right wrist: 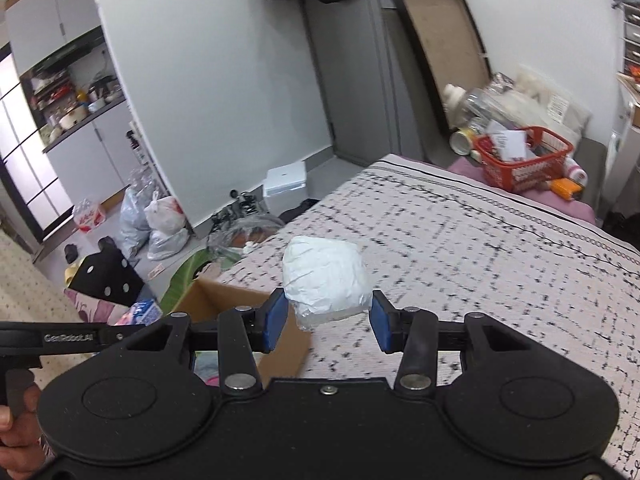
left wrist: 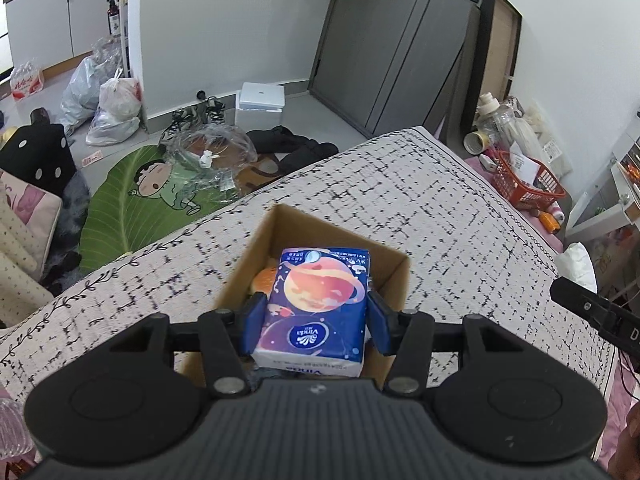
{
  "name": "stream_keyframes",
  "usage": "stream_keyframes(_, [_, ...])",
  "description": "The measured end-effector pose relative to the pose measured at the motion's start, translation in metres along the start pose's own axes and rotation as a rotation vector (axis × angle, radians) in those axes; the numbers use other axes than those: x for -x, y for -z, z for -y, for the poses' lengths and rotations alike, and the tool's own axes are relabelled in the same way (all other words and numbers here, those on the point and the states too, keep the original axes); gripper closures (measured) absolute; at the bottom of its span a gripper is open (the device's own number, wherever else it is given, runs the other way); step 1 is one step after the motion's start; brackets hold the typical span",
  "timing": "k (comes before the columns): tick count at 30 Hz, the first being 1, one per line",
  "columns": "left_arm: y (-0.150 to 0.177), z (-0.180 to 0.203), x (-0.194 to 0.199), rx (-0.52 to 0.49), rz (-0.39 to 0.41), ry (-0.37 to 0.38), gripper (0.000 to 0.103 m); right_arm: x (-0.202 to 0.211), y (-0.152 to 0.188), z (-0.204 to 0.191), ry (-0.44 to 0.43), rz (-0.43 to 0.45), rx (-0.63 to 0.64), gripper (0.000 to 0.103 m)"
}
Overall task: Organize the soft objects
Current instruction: 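Carry the tissue pack and white bundle over the box with both grippers, then open the left gripper in the box while the right gripper drops the white bundle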
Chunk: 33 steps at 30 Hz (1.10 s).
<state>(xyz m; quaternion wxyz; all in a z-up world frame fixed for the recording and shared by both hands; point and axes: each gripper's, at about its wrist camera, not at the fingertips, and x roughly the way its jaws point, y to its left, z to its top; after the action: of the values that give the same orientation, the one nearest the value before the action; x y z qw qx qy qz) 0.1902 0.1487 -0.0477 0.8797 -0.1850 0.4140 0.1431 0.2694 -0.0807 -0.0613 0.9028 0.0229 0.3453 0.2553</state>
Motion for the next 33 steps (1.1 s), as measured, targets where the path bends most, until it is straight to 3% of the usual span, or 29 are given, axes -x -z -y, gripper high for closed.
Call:
stream_keyframes(12, [0.013, -0.037, -0.02, 0.061, -0.076, 0.016, 0.051, -0.012, 0.008, -0.055, -0.056, -0.028, 0.047, 0.059])
stream_keyframes(17, [0.016, -0.043, -0.026, 0.05, -0.129, 0.026, 0.046, -0.023, 0.017, -0.073, -0.07, -0.071, 0.088, 0.059])
stream_keyframes(29, [-0.002, -0.069, 0.005, 0.069, -0.049, -0.021, 0.04, -0.031, 0.032, -0.097, -0.106, -0.152, 0.121, 0.058])
stream_keyframes(31, [-0.003, -0.071, 0.009, 0.073, -0.045, -0.023, 0.04, -0.032, 0.035, -0.097, -0.121, -0.17, 0.121, 0.054])
stream_keyframes(33, [-0.002, -0.072, 0.014, 0.071, -0.042, -0.022, 0.04, -0.034, 0.039, -0.097, -0.131, -0.198, 0.102, 0.03])
